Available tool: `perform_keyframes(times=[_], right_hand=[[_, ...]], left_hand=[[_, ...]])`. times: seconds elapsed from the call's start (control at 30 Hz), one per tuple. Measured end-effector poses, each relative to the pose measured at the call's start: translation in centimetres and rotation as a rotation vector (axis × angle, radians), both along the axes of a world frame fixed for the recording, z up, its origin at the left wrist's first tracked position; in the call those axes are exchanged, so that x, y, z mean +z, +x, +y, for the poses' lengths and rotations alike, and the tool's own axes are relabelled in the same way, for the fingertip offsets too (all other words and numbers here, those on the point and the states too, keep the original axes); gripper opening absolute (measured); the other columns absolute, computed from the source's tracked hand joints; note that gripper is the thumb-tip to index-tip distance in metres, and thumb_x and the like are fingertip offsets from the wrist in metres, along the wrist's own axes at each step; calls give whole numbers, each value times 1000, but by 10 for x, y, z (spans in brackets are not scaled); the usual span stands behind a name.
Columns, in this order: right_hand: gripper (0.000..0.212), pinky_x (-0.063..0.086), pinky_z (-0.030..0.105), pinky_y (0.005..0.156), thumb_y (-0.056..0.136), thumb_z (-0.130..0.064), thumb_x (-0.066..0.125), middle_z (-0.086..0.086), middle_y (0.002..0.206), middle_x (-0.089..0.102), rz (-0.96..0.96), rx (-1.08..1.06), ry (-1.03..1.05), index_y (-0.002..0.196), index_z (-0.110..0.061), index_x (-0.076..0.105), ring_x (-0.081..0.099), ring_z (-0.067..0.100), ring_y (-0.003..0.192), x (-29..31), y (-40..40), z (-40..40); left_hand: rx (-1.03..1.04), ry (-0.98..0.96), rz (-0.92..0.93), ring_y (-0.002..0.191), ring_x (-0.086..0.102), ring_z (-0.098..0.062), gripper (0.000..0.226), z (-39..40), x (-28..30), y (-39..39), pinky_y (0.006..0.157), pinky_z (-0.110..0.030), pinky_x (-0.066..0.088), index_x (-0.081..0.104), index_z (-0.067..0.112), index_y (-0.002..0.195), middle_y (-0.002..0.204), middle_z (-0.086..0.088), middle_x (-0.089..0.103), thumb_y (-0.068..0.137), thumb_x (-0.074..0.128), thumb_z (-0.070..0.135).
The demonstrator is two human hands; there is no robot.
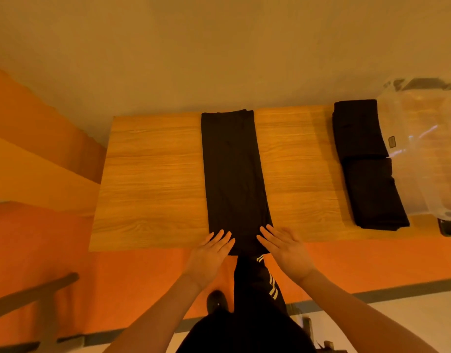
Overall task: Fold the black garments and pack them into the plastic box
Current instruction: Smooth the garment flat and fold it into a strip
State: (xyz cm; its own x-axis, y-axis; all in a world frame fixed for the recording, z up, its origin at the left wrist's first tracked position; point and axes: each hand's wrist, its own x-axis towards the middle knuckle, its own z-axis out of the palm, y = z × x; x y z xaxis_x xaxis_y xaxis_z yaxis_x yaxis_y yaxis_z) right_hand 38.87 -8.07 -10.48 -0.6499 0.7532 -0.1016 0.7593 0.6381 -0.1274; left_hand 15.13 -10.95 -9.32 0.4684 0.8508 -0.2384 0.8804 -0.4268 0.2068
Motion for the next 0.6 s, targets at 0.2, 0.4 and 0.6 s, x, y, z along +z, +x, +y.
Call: perform_keyframes(times=[0.2, 0.4, 0.6], right_hand=[[48, 55, 22, 71, 41, -13, 92, -8, 88, 73, 194, -33, -85, 83, -25, 74, 70, 6, 81, 25, -1, -12], [25, 39, 8, 81, 88, -9, 56, -3, 104, 68, 295, -226, -357, 109, -17, 67, 62, 10, 97, 66, -11, -32], [13, 49, 14, 63, 88, -13, 59, -8, 81, 64, 651, -604, -681, 87, -25, 61, 62, 1, 71, 97, -25, -27]], left_hand=[[195, -263, -159, 128, 45, -18, 41, -11, 28, -3, 104, -27, 36, 48, 21, 134, 142, -1, 45, 96, 37, 10], [288, -391, -285, 106, 57, -10, 26, -21, 57, -12, 87, -21, 41, 63, 19, 116, 115, 5, 64, 93, 50, 21], [582, -655, -592, 88, 67, -19, 8, -1, 90, -33, 78, -29, 55, 66, 14, 90, 93, -8, 70, 89, 58, 15]])
